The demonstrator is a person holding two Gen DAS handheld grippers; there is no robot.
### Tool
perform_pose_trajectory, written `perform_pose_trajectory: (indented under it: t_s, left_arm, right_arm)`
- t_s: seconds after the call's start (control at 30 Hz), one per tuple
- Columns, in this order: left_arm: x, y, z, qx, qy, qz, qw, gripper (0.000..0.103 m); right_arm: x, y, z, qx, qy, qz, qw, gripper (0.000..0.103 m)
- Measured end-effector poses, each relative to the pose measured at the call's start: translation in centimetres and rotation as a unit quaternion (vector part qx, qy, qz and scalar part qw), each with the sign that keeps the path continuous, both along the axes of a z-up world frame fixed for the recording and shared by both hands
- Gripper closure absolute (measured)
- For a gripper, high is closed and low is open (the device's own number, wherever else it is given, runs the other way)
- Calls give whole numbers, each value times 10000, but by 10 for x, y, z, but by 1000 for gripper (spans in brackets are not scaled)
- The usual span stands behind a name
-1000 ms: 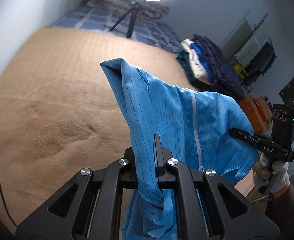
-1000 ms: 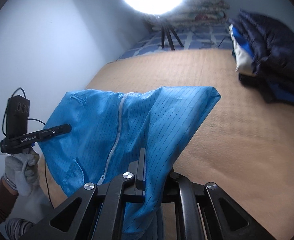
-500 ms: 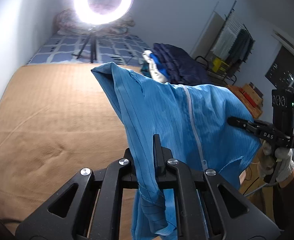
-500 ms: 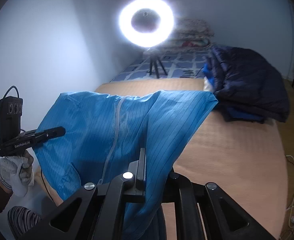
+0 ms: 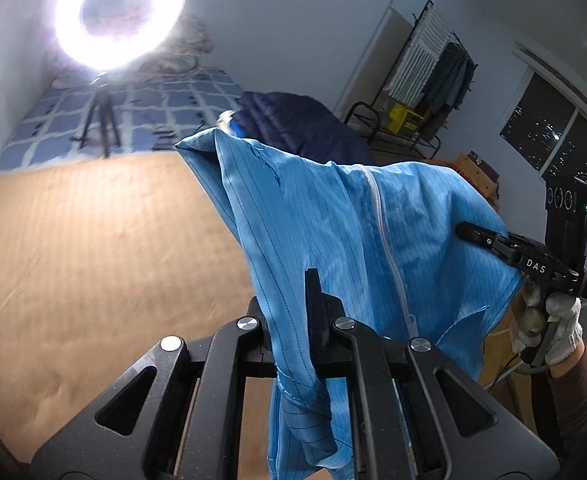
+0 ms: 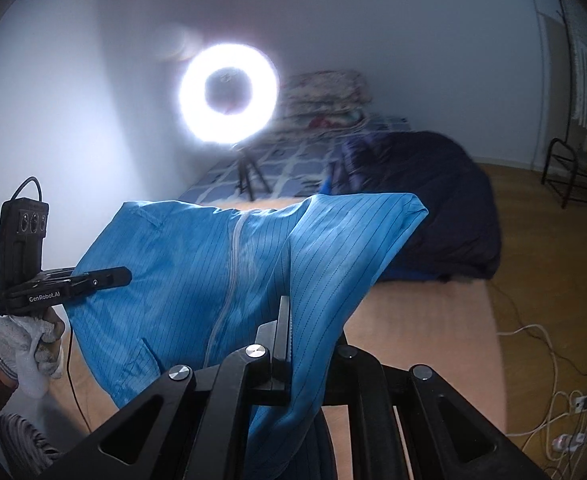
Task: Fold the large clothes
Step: 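Carry the folded coat with both tools onto the dark clothes stack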
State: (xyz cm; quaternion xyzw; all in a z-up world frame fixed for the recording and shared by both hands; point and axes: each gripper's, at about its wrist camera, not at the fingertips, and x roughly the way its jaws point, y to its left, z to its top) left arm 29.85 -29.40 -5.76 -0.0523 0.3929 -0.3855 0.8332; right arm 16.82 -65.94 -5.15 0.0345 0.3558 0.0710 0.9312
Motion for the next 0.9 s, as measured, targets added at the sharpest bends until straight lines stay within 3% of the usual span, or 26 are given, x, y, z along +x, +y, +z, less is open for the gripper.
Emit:
perform_pose_trajectory:
  t_s: [0.23, 0.5, 0.63, 0.9]
  left_arm:
    - [64, -66, 13, -179, -191, -137, 9996, 97]
    - [150, -142, 28, -212, -606, -104, 9979, 97]
    - [184, -172, 30, -161, -781, -66, 9968, 97]
    - [231, -231, 26, 91, -1020, 82, 9947, 98]
  right_arm:
    - [64, -63, 15, 56, -180, -412, 9990, 99]
    - [165, -115, 37, -363, -414, -770, 9955, 99]
    - [216, -135, 36, -538, -455, -932, 9931, 100]
    - [277, -166, 32, -600, -528, -1244, 9890, 100]
